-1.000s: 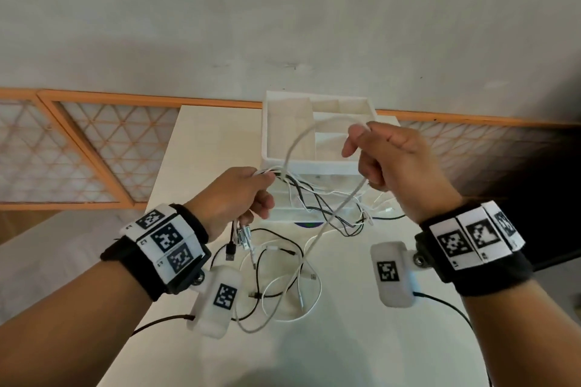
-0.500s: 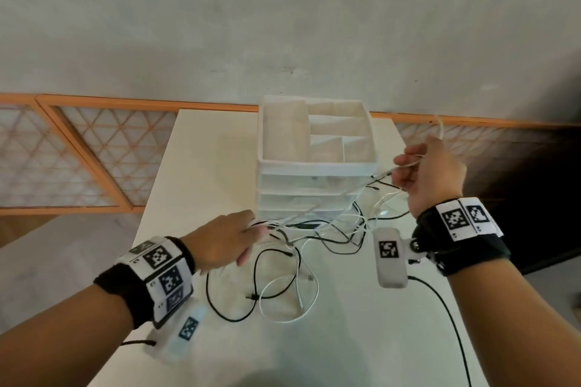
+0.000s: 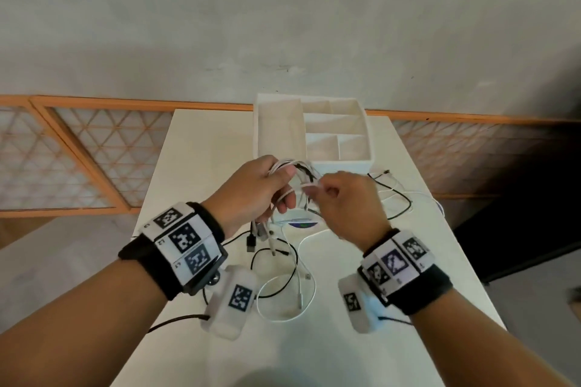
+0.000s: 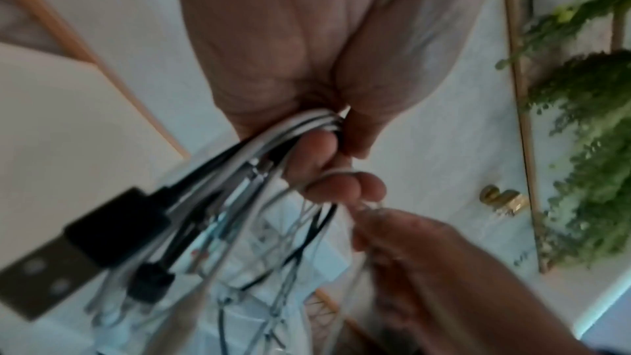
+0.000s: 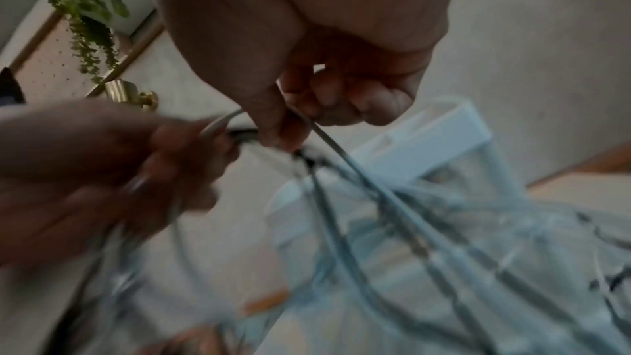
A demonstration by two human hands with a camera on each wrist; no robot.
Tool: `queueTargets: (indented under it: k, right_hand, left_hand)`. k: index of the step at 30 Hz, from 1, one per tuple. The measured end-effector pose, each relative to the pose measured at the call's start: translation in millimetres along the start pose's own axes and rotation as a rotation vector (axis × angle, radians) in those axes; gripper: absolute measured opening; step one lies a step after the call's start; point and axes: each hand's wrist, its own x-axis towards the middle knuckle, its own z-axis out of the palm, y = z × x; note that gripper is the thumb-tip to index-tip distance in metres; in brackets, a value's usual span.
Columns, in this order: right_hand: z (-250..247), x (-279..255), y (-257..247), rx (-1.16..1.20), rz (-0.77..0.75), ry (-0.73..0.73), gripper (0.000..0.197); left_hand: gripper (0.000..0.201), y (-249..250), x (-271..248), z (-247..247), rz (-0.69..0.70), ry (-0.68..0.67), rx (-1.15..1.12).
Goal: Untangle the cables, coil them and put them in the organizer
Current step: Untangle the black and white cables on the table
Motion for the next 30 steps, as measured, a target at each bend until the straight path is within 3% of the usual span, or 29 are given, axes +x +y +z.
queueTargets:
  k: [5, 10, 13, 18, 20, 22, 24, 26, 28, 30]
  right_hand:
    - [-64.3, 45.0, 30.6, 0.216, 0.325, 0.334, 0.036]
    - [-94.5, 68.9, 48.8, 0.416, 0.546, 0.49, 0.039]
    - [-97.7, 75.9, 51.3, 0.444, 0.508, 0.5, 0.031]
    - [-111.7, 86.4, 44.5, 0.421, 0.279, 0.561, 0.031]
    - [-114.4, 85.9, 48.0, 0.391, 0.257, 0.549, 0.025]
    - [-105.4, 79.5, 58.9, 0.346, 0.321, 0.493, 0.015]
    - [-85.5, 64.2, 80.4, 0.241, 0.429, 0.351, 0.021]
    - [-58.6, 40.4, 108.9, 0.096, 0.522, 0.088, 0.026]
    - [-30.1, 14.4, 129.3, -0.17, 0.575, -0.306, 0.042]
    - [-12.7, -3.3, 127.8, -0.311, 0.532, -0.471, 0.068]
  left_hand:
    - [0.024, -37.3, -3.2, -16.6, -0.024, -0.05, 0.196]
    - [0.021, -87.7, -7.0, -24.9, -0.156, -0.042, 0.154]
    - [0.021, -101.7, -10.3, -26.0, -0.194, -0.023, 0.126]
    - [0.02, -95.4, -11.4, -25.9, -0.197, 0.003, 0.084]
    - [0.022, -89.7, -12.0, -26.7, -0.196, 0.004, 0.041]
    - [0.023, -81.2, -12.0, -27.1, -0.211, 0.013, -0.075]
    - [0.025, -69.1, -11.0, -28.0, -0.178, 0.028, -0.114]
    - [0.026, -57.7, -9.5, -31.1, -0.119, 0.04, -0.061]
    - [0.027, -47.5, -8.0, -34.9, -0.078, 0.046, 0.005]
    - [0.025, -38.2, -6.4, -35.3, -0.034, 0.037, 0.093]
